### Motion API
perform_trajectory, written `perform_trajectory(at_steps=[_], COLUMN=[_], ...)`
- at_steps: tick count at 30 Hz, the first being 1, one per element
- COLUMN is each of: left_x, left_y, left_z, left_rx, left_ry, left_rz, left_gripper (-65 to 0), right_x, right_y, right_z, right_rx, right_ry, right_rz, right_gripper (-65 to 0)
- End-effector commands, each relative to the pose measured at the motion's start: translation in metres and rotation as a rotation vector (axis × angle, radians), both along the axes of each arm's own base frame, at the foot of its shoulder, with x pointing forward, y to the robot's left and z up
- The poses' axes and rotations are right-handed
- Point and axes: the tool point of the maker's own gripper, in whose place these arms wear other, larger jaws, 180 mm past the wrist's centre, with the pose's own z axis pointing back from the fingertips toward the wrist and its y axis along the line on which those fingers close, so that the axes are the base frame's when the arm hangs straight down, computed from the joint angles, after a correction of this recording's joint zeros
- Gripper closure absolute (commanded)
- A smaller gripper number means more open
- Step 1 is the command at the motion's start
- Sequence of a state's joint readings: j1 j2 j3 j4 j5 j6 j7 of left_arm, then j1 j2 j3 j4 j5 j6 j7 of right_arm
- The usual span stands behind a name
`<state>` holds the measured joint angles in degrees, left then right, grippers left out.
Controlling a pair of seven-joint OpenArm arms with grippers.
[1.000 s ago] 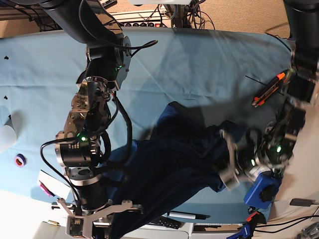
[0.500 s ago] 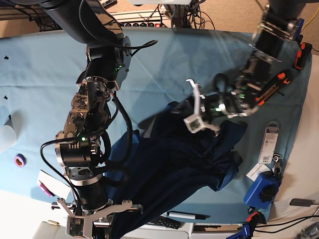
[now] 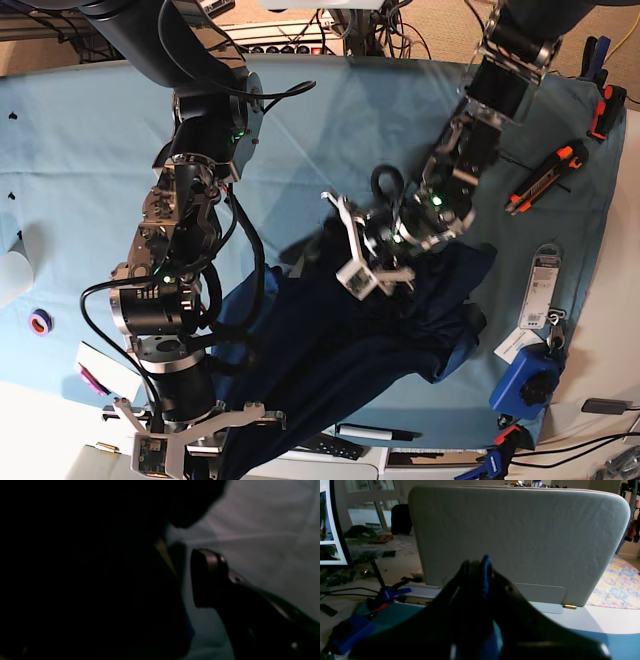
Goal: Layout the t-shirt on the table in an organized manner, then fold the t-shirt properly
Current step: 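Hold the t-shirt with both grippers and stretch it apart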
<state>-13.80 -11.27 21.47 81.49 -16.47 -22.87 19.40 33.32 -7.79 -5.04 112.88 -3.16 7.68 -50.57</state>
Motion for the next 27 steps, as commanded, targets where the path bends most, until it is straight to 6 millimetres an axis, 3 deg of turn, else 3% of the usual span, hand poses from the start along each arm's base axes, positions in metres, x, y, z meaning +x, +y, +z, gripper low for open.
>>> perform_trajectory(at_steps=[1,7,12,20,27], left_x=[0.000,-0.012,-0.021,-0.033,-0.012], left_y=[-0.012,-0.042,-0.048,-0.069,-0.093], left_z=[0.019,0.028,0.023,0.019,-0.006], left_rx=[-0.067,-0.130,-0.148,-0.146,-0.049], left_ry=[-0.022,-0.013,0.042,-0.027,-0.043], left_rz=[-0.025,-0.089,-0.105,-0.164,-0.091], left_gripper=[-40.6,-36.4,-35.3,-35.4,-35.4], right_x=[-0.003,-0.003,-0.003,-0.003,-0.003], right_y=[0.002,0.002,0.002,0.002,0.002], right_z=[0.025,0.025,0.023,0.023,0.022], right_rx=[0.009,0.009,0.009,0.010,0.010], right_ry=[-0.081,-0.081,-0.077,-0.076,-0.075], right_rz=[0.007,0.008,0.007,0.007,0.007], right_gripper=[0.0,0.0,0.0,0.0,0.0])
